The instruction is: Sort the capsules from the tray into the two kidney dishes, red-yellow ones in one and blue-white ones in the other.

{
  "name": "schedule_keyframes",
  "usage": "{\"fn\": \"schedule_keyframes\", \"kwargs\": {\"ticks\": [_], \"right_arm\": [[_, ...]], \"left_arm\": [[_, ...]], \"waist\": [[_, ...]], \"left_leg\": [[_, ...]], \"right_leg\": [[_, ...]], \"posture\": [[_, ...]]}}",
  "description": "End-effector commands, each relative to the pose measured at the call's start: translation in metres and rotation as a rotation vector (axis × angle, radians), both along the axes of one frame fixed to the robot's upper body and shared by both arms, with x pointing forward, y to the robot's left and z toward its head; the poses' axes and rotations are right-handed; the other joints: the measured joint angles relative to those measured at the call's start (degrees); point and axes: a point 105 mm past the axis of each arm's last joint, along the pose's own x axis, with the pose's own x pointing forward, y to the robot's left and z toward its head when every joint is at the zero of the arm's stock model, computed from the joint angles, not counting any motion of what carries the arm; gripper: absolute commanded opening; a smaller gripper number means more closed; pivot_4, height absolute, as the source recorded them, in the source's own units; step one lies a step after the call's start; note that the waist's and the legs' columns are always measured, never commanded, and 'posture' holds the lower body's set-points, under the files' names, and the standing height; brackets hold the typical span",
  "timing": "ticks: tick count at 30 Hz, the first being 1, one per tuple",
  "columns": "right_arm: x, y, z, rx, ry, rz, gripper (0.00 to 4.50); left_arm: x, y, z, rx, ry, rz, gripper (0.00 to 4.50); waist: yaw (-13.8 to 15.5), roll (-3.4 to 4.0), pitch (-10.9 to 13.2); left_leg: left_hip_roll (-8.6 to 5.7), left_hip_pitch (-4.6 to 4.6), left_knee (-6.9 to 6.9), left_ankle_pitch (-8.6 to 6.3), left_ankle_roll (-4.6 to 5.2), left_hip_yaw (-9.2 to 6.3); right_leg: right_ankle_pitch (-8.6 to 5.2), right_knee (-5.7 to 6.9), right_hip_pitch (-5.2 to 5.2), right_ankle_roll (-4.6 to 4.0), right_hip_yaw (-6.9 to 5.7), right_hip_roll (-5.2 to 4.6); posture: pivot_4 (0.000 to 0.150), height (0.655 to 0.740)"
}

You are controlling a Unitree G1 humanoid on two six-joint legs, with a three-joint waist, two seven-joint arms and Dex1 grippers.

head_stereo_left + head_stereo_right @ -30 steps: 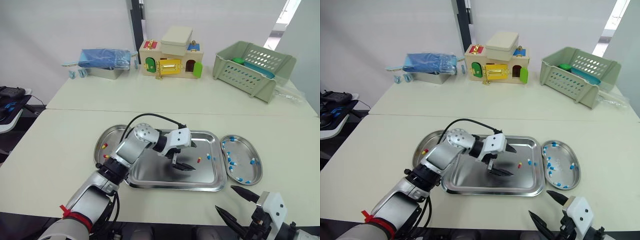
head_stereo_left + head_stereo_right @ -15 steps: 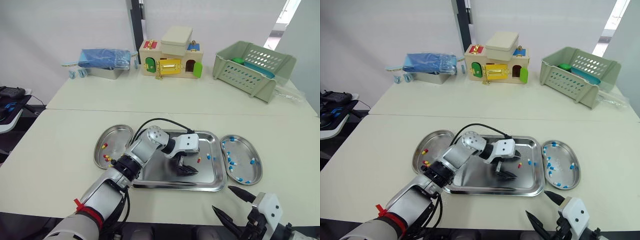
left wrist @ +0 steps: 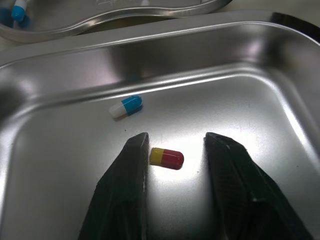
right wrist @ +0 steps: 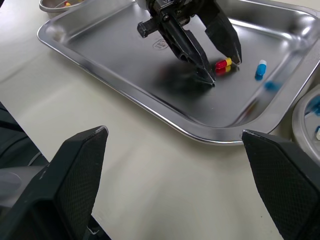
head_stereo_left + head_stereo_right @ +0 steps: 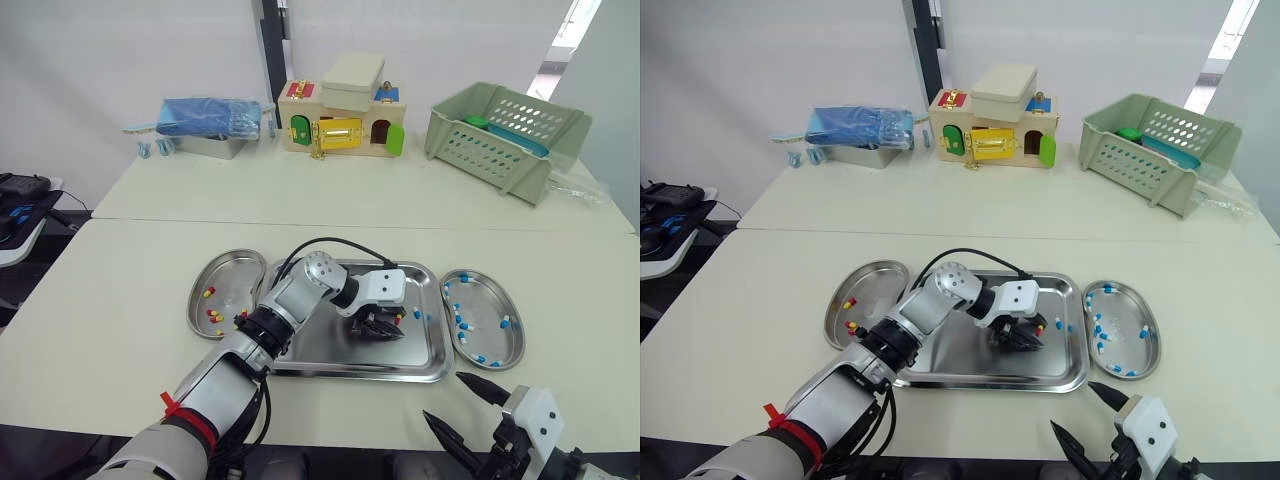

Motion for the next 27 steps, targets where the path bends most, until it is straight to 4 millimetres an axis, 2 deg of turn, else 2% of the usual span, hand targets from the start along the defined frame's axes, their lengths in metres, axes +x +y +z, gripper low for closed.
{"fn": "schedule_keyframes", "kwargs": {"ticks": [1, 2, 11, 16, 24, 27], "right_arm": [[-0.001, 0.005, 0.009, 0.009, -0.04, 0.018, 4.5], [-0.001, 0.005, 0.009, 0.008, -0.039, 0.018, 4.5], [-0.003, 0.005, 0.006, 0.008, -0.039, 0.026, 4.5], [-0.003, 0.01, 0.011, 0.03, -0.057, 0.059, 4.5], [-0.006, 0.014, 0.014, 0.015, -0.055, 0.176, 4.5], [-0.006, 0.013, 0.017, 0.006, -0.054, 0.238, 4.5]], "left_arm": [[0.004, 0.003, 0.0, 0.024, -0.022, 0.01, 0.62], [0.004, 0.003, 0.0, 0.024, -0.023, 0.009, 0.35], [0.002, 0.004, 0.005, -0.002, -0.012, 0.003, 0.34], [0.006, 0.014, 0.037, -0.102, -0.035, 0.055, 0.34], [0.013, 0.073, 0.074, -0.178, -0.064, 0.272, 0.34], [0.016, 0.109, 0.088, -0.192, -0.088, 0.415, 0.34]], "waist": [[0.0, 0.0, 0.0], [0.0, 0.0, 0.0], [-0.02, 0.0, 0.0], [-0.22, 0.0, 0.0], [-0.24, 0.03, -0.01], [-0.56, 0.02, -0.01]], "left_leg": [[0.0, 0.0, 0.0, 0.0, 0.0, 0.0], [0.0, 0.0, 0.0, 0.0, 0.0, 0.0], [0.0, 0.01, 0.0, 0.0, 0.0, 0.0], [0.01, 0.0, -0.01, 0.0, 0.0, 0.0], [0.02, 0.02, 0.0, 0.0, -0.01, -0.03], [0.02, 0.02, 0.0, 0.0, 0.0, -0.03]], "right_leg": [[0.0, 0.0, 0.0, 0.0, 0.0, 0.0], [0.0, 0.0, 0.0, 0.0, 0.0, 0.0], [0.0, 0.0, 0.0, 0.0, 0.0, 0.0], [0.0, 0.02, -0.02, 0.0, 0.01, 0.0], [0.0, 0.02, 0.0, 0.0, -0.01, 0.0], [0.0, 0.02, 0.0, 0.0, -0.01, 0.0]], "posture": [[0.15, 0.74], [0.15, 0.74], [0.15, 0.74], [0.15, 0.74], [0.15, 0.74], [0.15, 0.74]]}}
